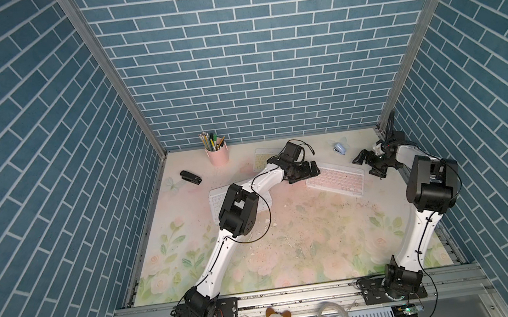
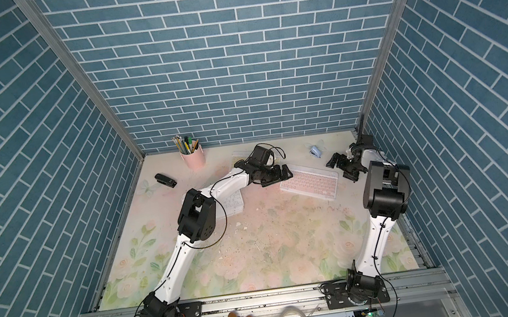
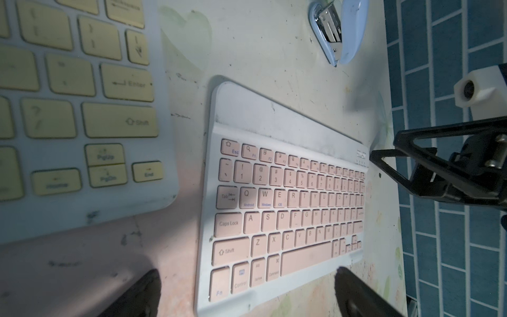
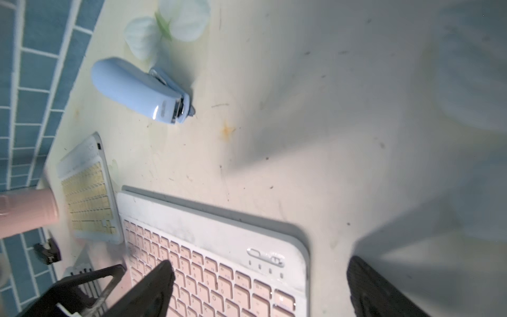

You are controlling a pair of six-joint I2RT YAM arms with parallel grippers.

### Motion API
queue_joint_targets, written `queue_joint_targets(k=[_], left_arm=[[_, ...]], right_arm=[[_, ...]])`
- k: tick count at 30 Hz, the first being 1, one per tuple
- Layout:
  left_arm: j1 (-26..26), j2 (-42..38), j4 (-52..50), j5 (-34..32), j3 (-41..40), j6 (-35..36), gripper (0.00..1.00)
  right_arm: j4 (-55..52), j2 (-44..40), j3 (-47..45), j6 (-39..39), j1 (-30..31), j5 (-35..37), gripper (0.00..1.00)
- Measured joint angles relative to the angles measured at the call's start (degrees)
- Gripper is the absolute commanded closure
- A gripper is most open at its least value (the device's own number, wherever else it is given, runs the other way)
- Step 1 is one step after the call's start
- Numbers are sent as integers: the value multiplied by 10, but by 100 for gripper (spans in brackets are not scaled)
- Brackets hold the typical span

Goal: Stack the numeric keypads
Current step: Adjust the numeric keypad at the center of the board, then pick up the numeric keypad from the center of the board.

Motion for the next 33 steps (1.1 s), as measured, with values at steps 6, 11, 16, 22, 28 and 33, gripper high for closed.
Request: queue_joint_targets(k=[6,11,16,22,28,33], left_arm=[[0,13,-13,7,24,7,0],[0,17,-23,9,33,13,0],[0,18,-23,13,34,19,1],[0,19,-22,17,34,21,0],[0,19,-21,19,34,22,0],[-1,19,-21,19,34,27,0]], right_arm=[[72,-9,-41,38,-8,-43,1],[156,-14,-82,88,-5,-90,1],[229,-18,-116,136,-5,-115,1],[274,-34,-150,160,-5,-110,1],[280,-56,-181,171,-9,-99,1],[284,-81,-211,182,-13,-80,1]])
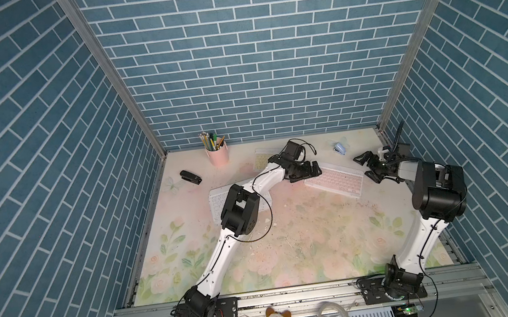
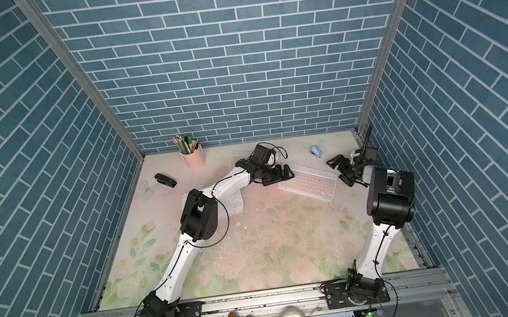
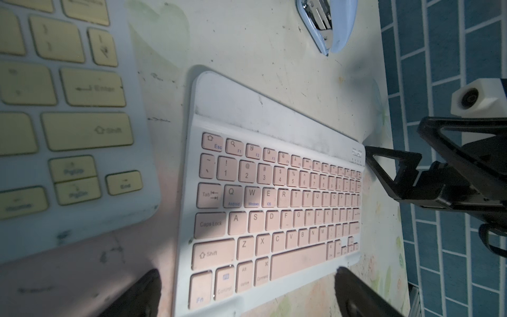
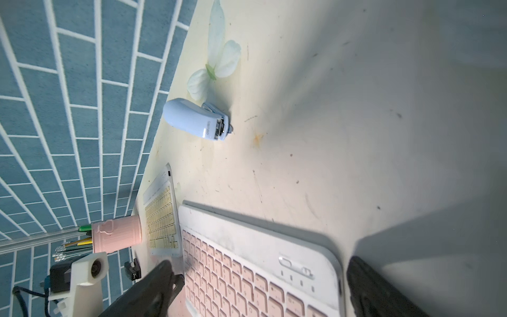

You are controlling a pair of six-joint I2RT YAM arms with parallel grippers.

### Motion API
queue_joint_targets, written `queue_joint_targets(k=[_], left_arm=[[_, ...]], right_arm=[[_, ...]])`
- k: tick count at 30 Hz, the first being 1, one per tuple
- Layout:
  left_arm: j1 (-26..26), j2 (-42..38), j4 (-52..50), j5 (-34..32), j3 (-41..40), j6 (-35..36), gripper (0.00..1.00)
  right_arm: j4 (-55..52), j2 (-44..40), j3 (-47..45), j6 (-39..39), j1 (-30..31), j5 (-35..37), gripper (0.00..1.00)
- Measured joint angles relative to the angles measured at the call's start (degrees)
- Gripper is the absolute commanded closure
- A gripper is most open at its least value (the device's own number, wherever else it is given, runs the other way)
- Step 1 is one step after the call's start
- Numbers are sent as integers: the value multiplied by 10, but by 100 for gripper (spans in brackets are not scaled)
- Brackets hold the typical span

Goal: Stack the numeric keypads
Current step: Pick up the numeric keypad from the center of the board.

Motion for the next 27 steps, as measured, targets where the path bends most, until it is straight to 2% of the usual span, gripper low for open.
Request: queue_joint_targets(k=[15,27], left_arm=[[0,1,1,4,0,10,0],[0,19,-4,15,29,21,0]], right_arm=[[123,3,-49,93,-4,-34,1],[189,9,-71,123,-5,-51,1]])
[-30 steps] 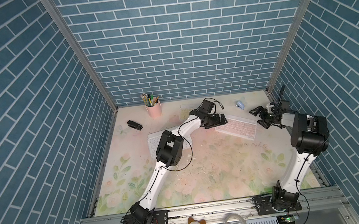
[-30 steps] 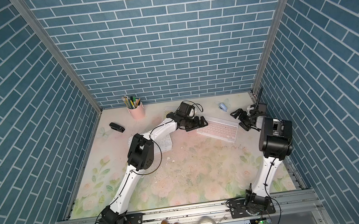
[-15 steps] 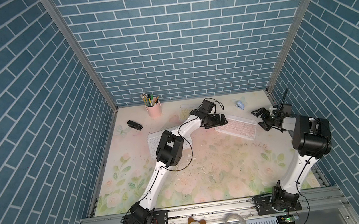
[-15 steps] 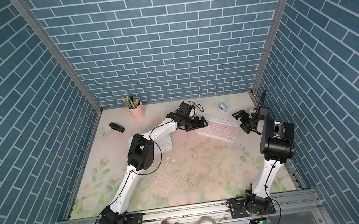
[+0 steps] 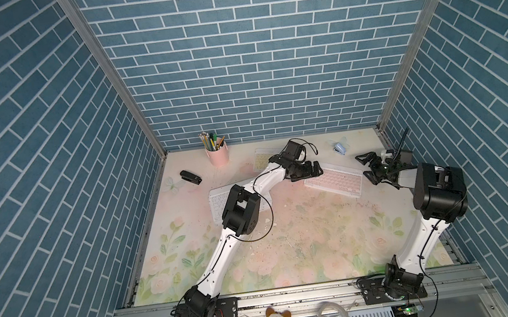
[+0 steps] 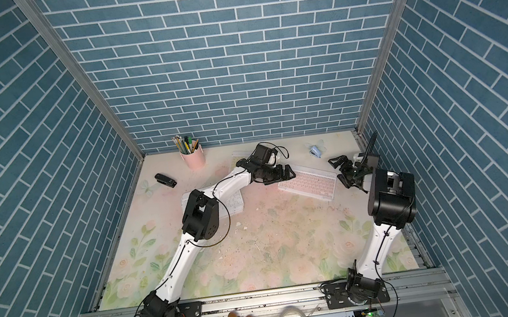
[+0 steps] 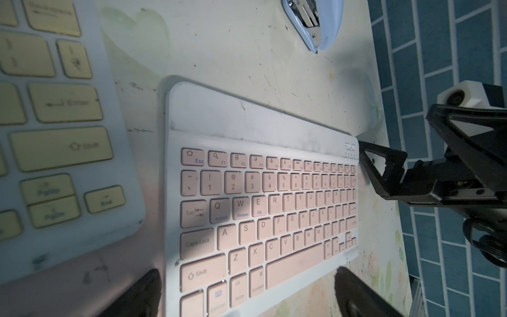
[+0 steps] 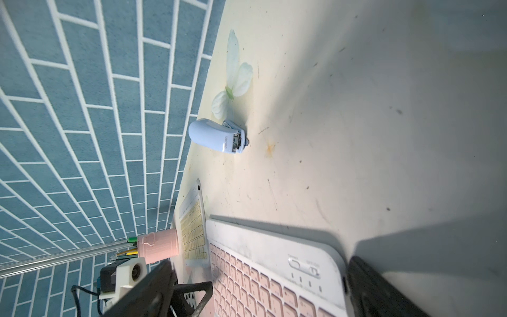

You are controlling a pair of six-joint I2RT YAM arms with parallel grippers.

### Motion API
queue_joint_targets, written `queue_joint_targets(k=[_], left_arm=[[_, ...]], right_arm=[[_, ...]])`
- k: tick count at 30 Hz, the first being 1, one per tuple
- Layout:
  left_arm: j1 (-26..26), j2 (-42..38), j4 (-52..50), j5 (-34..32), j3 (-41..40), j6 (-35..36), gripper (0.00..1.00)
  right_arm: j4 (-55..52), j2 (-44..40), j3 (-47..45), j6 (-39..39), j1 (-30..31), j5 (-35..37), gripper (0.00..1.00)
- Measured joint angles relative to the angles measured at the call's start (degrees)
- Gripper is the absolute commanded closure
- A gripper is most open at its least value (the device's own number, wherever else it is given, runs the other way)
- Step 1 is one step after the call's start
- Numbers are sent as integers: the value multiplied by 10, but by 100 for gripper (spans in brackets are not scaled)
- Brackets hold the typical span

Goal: Stack the numeric keypads
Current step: Pick up the numeric keypad from the center of the board.

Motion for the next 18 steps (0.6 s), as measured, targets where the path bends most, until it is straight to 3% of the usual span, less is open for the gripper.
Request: queue_joint_targets(k=[18], left_arm=[[0,0,-6,0,2,15,0]], right_arm=[[51,-1,-22,15,-3,4,1]])
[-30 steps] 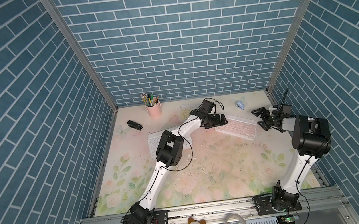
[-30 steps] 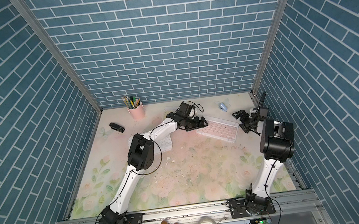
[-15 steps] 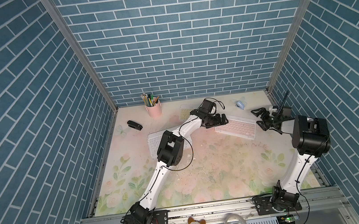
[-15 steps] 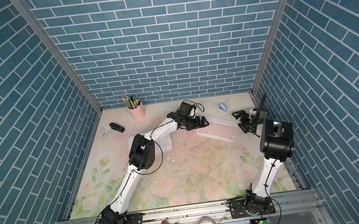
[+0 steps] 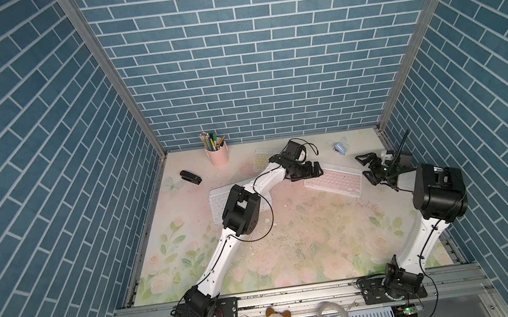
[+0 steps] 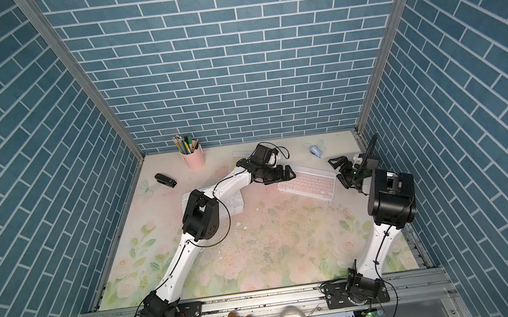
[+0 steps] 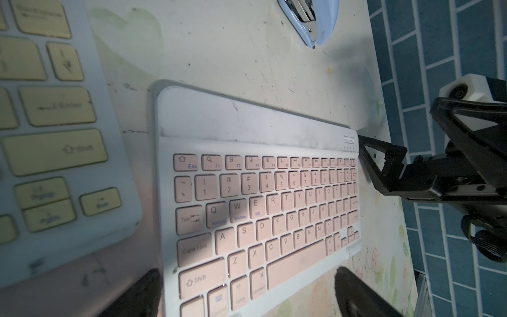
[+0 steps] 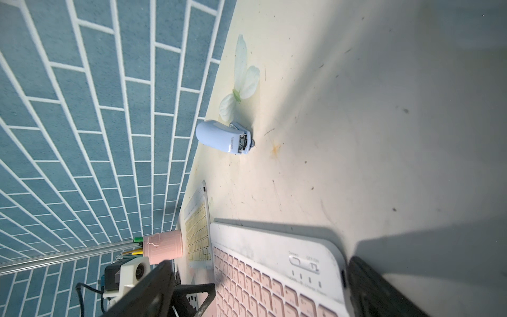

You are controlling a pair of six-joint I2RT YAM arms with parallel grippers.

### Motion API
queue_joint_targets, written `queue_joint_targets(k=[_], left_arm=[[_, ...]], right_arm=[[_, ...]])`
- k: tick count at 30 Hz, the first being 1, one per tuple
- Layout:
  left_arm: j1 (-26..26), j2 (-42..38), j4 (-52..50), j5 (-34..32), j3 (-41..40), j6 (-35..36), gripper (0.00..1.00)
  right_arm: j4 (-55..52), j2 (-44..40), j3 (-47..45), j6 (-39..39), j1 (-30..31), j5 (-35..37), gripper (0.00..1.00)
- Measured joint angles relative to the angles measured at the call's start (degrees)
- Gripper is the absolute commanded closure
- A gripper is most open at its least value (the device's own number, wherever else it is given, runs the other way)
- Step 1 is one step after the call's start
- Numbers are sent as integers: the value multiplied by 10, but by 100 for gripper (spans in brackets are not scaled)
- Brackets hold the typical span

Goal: Stack the numeric keypads
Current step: Pick up the numeric keypad from the center of the board.

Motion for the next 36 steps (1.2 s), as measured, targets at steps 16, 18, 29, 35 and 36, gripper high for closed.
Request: queue_joint_targets(k=[16,18,29,35,36], left_arm=[[0,0,-3,2,1,2,0],[0,0,-4,2,1,2,0],[3,0,-7,2,2,2,1],[5,0,-7,2,2,2,0],[5,0,-7,2,2,2,1]], right_arm=[[15,5,0,10,7,0,1],[20,7,0,10,8,-1,1],[66,9,-22,10,18,-14,1],[113,8,-48,10,19,-22,1],[120,7,-52,10,19,-23,1]])
